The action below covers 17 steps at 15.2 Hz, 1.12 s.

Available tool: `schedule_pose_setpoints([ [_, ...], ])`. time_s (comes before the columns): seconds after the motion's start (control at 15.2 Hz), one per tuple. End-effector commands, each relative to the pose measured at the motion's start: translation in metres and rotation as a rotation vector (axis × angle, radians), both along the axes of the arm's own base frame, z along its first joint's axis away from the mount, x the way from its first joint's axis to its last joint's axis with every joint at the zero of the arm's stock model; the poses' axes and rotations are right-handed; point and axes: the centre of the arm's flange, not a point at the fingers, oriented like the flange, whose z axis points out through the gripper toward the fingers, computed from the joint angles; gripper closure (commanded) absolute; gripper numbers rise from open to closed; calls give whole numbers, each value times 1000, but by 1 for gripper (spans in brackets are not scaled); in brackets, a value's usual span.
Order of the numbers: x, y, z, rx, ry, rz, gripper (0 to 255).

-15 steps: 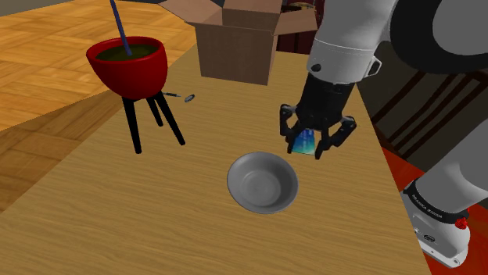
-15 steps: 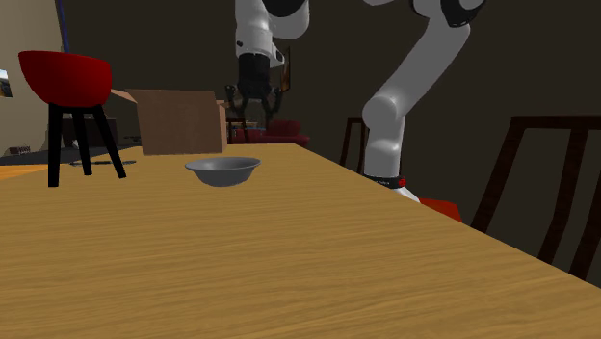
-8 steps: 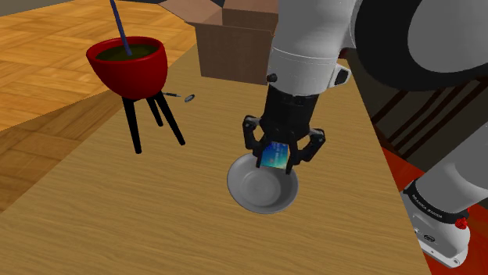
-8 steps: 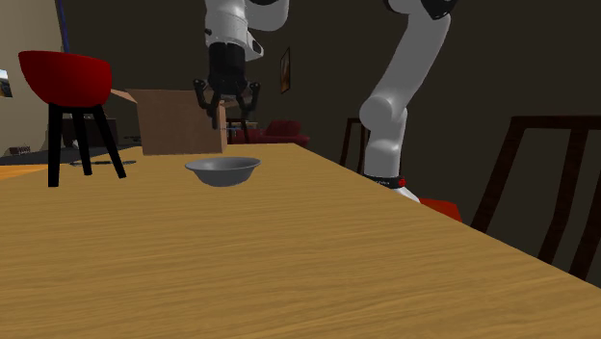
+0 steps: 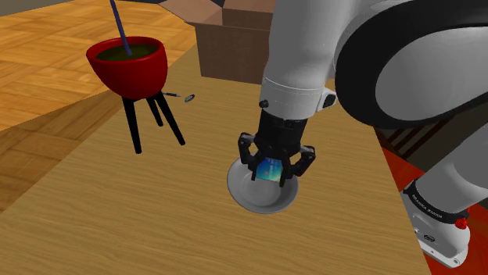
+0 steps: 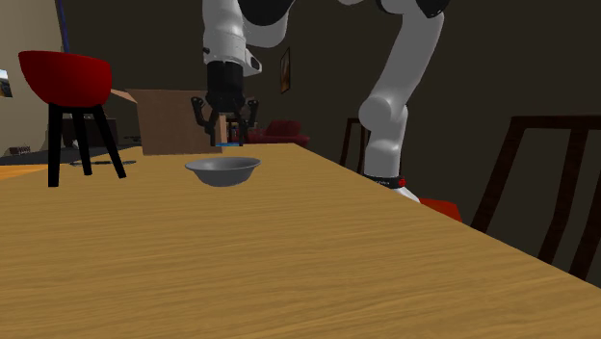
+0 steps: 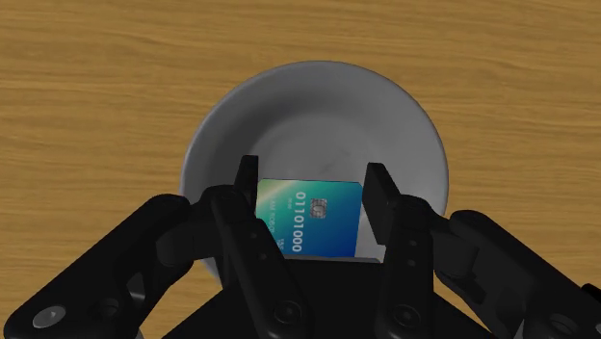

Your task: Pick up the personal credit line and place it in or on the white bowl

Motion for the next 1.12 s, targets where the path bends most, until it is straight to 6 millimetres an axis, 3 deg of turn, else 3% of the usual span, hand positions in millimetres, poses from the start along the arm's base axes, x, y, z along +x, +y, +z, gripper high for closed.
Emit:
schedule_pose_setpoints([
  [0.0,1,-1,-10,0,0,0,255],
  [0.4,1,-1,-40,0,0,0,255],
  [0.92,1,-1,-40,0,0,0,255],
  [0.99,1,-1,-40,0,0,0,0],
  [1.06,1,-1,-40,0,0,0,0],
])
